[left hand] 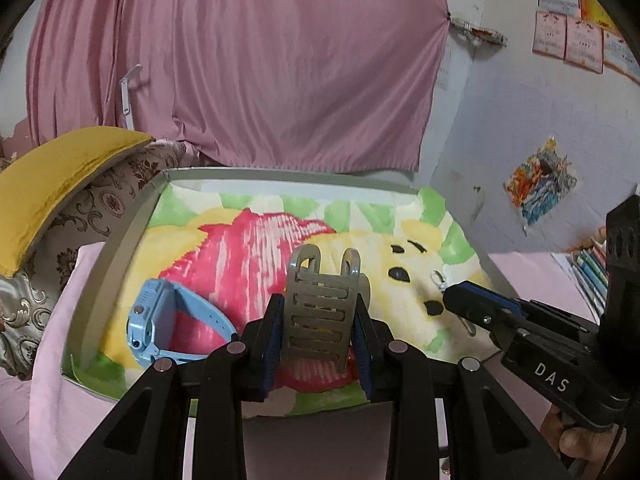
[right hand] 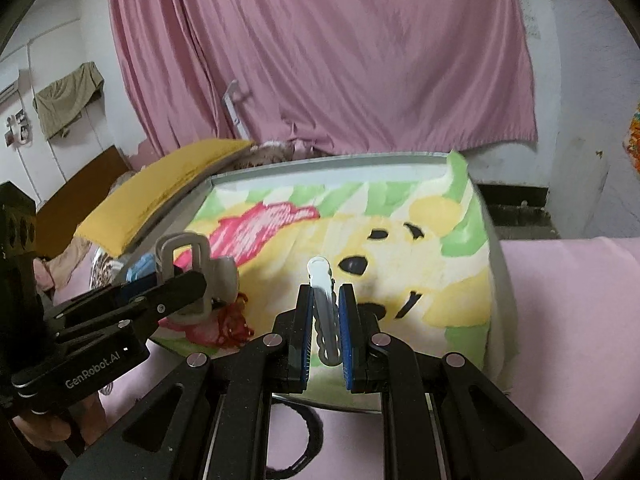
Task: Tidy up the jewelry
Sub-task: 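Place the beige claw clip in the tray with the left gripper while the right drops the white clip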
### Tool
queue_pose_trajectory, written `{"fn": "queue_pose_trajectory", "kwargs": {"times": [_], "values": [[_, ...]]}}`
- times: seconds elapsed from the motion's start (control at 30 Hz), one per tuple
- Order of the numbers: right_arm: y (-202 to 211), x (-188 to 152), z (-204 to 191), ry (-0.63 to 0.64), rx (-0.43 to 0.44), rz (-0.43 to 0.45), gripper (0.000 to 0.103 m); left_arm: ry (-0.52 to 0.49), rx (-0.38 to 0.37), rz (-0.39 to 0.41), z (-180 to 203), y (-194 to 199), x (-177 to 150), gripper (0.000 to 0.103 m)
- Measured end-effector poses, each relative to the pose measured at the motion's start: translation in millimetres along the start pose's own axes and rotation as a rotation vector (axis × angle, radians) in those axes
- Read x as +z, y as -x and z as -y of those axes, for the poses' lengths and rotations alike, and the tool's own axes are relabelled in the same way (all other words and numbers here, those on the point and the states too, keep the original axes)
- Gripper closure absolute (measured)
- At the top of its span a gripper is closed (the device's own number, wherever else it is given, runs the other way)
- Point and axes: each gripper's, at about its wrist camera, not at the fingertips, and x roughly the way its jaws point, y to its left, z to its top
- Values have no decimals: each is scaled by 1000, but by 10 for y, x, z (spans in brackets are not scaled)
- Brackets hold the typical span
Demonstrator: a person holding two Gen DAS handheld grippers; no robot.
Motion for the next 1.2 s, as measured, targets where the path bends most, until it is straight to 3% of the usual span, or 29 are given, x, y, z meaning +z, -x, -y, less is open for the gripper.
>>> {"fn": "queue_pose_trajectory", "kwargs": {"times": [0.33, 0.73, 0.8, 0.9, 1.0, 1.03, 1.07, 1.2], "values": [[-78, -34, 31, -12, -7, -52, 91, -9, -6, -54, 2, -57, -14, 73], [135, -41, 57, -11, -6, 11, 90, 20, -46, -46, -46, 2, -46, 73], [231, -54, 57, -8, -13, 43, 85, 19, -48, -33, -45, 33, -51, 73], [364, -70, 48, -4, -23, 92, 69, 22, -58, -6, -53, 109, -64, 67], [543, -98, 30, 2, -33, 161, 64, 28, -65, 34, -65, 211, -81, 54], [585, -108, 29, 1, -35, 178, 58, 32, -64, 58, -74, 267, -93, 48], [628, -116, 25, 1, -37, 196, 50, 35, -63, 72, -83, 305, -100, 45], [835, -172, -6, 4, -44, 281, 38, 44, -50, 132, -130, 485, -124, 38]]}}
